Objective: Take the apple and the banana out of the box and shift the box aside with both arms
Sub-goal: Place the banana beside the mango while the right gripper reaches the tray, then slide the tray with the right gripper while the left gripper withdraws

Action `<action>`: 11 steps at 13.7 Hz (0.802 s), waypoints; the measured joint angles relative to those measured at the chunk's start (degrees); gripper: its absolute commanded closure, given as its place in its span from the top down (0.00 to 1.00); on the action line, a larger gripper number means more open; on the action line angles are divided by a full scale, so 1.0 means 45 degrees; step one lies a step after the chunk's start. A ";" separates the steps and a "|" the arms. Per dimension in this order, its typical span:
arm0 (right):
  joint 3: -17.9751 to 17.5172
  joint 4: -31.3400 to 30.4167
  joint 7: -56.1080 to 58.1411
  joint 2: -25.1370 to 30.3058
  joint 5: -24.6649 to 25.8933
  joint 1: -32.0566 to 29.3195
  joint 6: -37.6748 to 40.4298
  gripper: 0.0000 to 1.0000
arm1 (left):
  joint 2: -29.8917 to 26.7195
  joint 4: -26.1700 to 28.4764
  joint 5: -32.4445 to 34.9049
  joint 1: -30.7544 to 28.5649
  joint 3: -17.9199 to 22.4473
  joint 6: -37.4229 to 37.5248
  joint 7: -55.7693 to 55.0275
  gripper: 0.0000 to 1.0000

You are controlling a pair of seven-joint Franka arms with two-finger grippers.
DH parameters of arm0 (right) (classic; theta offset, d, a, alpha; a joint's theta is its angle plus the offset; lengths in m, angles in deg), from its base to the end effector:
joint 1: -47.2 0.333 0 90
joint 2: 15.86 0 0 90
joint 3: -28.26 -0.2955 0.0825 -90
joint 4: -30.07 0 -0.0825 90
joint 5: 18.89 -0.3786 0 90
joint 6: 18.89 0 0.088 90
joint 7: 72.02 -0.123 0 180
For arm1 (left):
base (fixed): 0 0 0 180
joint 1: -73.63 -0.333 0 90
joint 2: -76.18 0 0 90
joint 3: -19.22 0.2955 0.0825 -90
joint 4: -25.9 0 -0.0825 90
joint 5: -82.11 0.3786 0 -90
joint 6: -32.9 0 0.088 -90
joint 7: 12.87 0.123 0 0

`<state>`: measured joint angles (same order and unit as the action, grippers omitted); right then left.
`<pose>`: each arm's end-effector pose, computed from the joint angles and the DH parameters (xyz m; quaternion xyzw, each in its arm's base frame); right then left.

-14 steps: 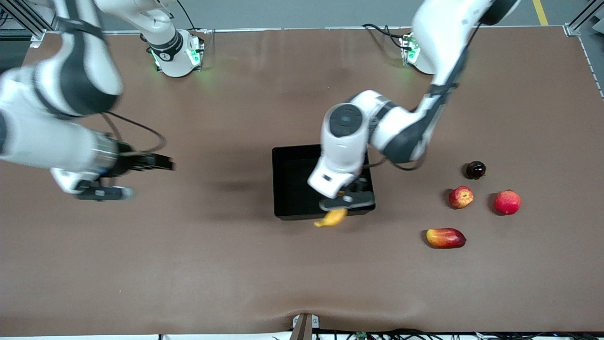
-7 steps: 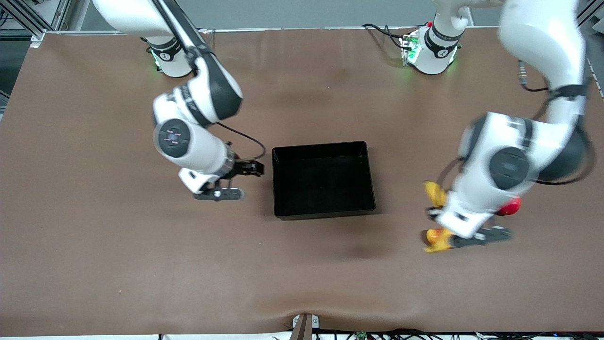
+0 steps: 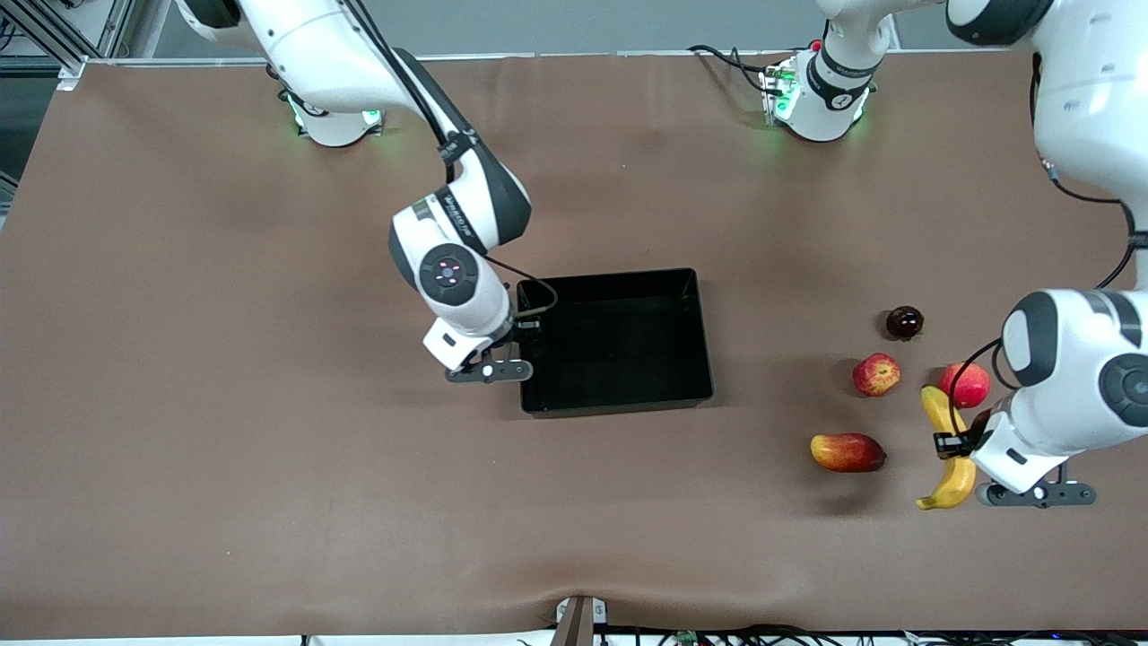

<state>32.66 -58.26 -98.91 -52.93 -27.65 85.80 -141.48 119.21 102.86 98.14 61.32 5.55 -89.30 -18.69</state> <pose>0.5562 0.3960 0.2410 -0.9985 -0.0282 0.0402 0.0228 0.7252 0.0333 0.2660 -0.9987 -0.0013 -0.0331 0.0384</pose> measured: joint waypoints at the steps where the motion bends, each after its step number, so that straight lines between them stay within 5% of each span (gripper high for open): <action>1: 0.0001 0.0002 -0.0005 -0.0109 0.0030 0.0083 -0.0169 0.09 | 0.0198 -0.0004 0.0000 0.0075 -0.0022 -0.0146 -0.0001 0.00; 2: 0.0001 0.0004 -0.0005 -0.0191 0.0037 0.0144 -0.0304 0.00 | 0.0316 -0.0007 0.0000 0.0162 -0.0038 -0.0182 -0.0001 0.00; 9: 0.0089 0.0203 -0.0013 -0.0239 0.0037 0.0187 -0.0388 0.00 | 0.1485 0.0012 0.0052 -0.0184 0.0447 -0.1128 0.0931 0.00; 10: 0.0121 0.0249 -0.0013 -0.0214 0.0035 0.0174 -0.0317 0.00 | 0.1784 0.0016 0.0074 -0.0172 0.0510 -0.1345 0.0931 0.11; 11: 0.0177 0.0374 -0.0014 -0.0146 0.0033 0.0128 -0.0078 0.00 | 0.2029 0.0000 0.0084 -0.0162 0.0603 -0.1498 0.0933 0.43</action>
<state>33.46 -56.57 -98.98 -53.59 -27.50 86.37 -141.83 128.35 102.85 98.52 60.59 8.26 -96.04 -14.49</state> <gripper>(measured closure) 0.943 0.661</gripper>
